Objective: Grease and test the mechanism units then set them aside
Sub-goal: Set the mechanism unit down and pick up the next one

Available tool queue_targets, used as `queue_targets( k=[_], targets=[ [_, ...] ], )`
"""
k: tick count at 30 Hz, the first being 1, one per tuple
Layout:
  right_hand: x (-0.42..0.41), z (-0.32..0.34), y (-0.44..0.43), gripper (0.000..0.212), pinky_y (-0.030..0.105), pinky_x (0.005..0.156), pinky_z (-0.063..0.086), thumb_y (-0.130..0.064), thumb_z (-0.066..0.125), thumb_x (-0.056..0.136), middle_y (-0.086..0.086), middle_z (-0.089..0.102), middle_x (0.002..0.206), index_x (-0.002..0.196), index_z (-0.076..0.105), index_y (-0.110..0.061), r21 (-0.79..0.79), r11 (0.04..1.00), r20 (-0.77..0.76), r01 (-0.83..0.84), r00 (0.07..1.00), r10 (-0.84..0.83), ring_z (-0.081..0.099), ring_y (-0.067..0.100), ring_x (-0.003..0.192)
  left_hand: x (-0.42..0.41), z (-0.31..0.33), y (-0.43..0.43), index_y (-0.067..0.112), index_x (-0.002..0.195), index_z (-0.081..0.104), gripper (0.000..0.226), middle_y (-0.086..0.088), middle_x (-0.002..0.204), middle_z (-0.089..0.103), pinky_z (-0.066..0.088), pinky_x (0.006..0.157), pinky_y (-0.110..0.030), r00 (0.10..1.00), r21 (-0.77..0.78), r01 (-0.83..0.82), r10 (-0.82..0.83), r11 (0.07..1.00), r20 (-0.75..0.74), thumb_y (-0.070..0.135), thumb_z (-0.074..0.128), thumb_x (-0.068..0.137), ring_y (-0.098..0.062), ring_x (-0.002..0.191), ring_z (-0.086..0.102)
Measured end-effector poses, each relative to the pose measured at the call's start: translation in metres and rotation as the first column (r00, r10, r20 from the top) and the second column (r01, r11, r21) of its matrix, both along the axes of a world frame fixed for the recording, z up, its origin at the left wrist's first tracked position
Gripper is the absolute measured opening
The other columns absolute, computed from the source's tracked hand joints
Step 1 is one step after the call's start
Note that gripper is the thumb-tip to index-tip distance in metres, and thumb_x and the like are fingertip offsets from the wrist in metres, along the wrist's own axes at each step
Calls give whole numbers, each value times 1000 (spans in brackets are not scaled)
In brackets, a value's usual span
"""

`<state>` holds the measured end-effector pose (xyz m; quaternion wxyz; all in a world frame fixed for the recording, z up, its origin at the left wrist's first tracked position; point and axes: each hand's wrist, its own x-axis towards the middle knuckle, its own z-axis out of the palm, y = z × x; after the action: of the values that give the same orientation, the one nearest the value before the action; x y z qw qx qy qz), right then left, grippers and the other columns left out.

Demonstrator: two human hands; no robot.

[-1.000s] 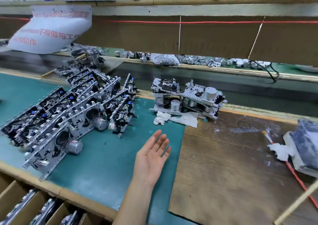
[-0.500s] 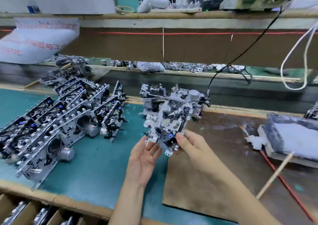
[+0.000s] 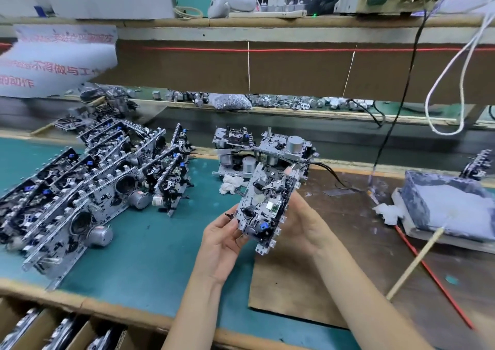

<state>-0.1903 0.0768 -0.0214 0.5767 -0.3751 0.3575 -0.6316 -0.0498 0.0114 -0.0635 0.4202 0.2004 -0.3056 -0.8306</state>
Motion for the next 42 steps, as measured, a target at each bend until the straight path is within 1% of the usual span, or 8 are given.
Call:
queue_targets(
  k=[5, 10, 12, 15, 22, 27, 33, 42],
  targets=[
    [0, 5, 0, 67, 26, 64, 56, -49, 90, 35, 1, 74, 86, 89, 70, -14, -28, 992, 42, 120, 992, -119, 70, 14, 79, 0, -1, 0, 3, 102, 63, 32, -5, 80, 74, 54, 51, -18, 1000, -3, -7, 7, 1000, 10, 2, 51, 72, -9, 57, 66],
    [-12, 14, -3, 71, 16, 69, 52, -66, 35, 73, 3, 68, 111, 117, 54, -13, 128, 945, -214, 301, 939, -270, 66, 13, 98, 2, -1, 0, 11, 82, 78, 31, -4, 76, 74, 53, 49, -18, 1000, 12, -18, 18, 1000, 6, 2, 51, 72, -8, 55, 66],
    [-20, 15, -13, 58, 22, 71, 54, -52, 44, 85, 13, 63, 117, 115, 60, -6, 135, 853, -362, 505, 826, -432, 64, 25, 98, 3, 0, 0, 10, 85, 77, 30, -3, 73, 73, 52, 47, -17, 999, 9, -31, 31, 999, 22, 2, 52, 71, -7, 51, 64],
    [-26, 21, -17, 26, 40, 70, 55, -28, 64, 85, 21, 66, 93, 88, 68, -2, 130, 773, -464, 621, 727, -506, 60, 27, 70, 2, -1, 0, 7, 95, 69, 30, -5, 74, 73, 52, 47, -18, 998, -9, -38, 39, 999, 49, 1, 53, 70, -8, 52, 65],
    [-36, 28, -18, 41, 10, 31, 30, -11, 67, 83, -10, 43, 36, 46, 50, -16, 47, 720, -521, 692, 632, -574, 37, 0, 27, 4, -2, 1, 10, 95, 71, 30, -4, 79, 74, 55, 53, -22, 991, -77, -28, 38, 997, 131, 3, 56, 70, -12, 62, 68],
    [-25, 26, -10, 17, 29, 61, 56, -17, 43, 98, 11, 63, 88, 90, 54, -7, 323, 888, -717, 328, 697, 4, 68, 22, 73, 23, 0, -3, 5, 98, 66, 24, -3, 73, 70, 53, 49, -18, 988, -14, -56, 57, 998, 146, -3, 49, 83, -5, 50, 60],
    [38, 48, -14, 56, 11, 70, 48, 1, 62, 81, -19, 51, 115, 119, 43, -37, -89, 995, -855, -45, 516, -54, 58, 2, 74, 95, 10, -3, 10, 71, 79, 26, -4, 72, 73, 55, 54, -18, 972, 7, -150, 146, 989, 185, 5, 53, 71, -8, 56, 66],
    [195, 37, -48, 42, 8, 68, 40, 0, 72, 74, -1, 54, 107, 113, 58, -8, -344, 879, -868, -329, 470, -163, 54, 8, 83, 245, 10, 30, -3, 65, 61, 14, -8, 46, 60, 46, 35, -16, 823, 311, -568, 523, 762, 224, -9, 74, 68, -12, 36, 58]
  ],
)
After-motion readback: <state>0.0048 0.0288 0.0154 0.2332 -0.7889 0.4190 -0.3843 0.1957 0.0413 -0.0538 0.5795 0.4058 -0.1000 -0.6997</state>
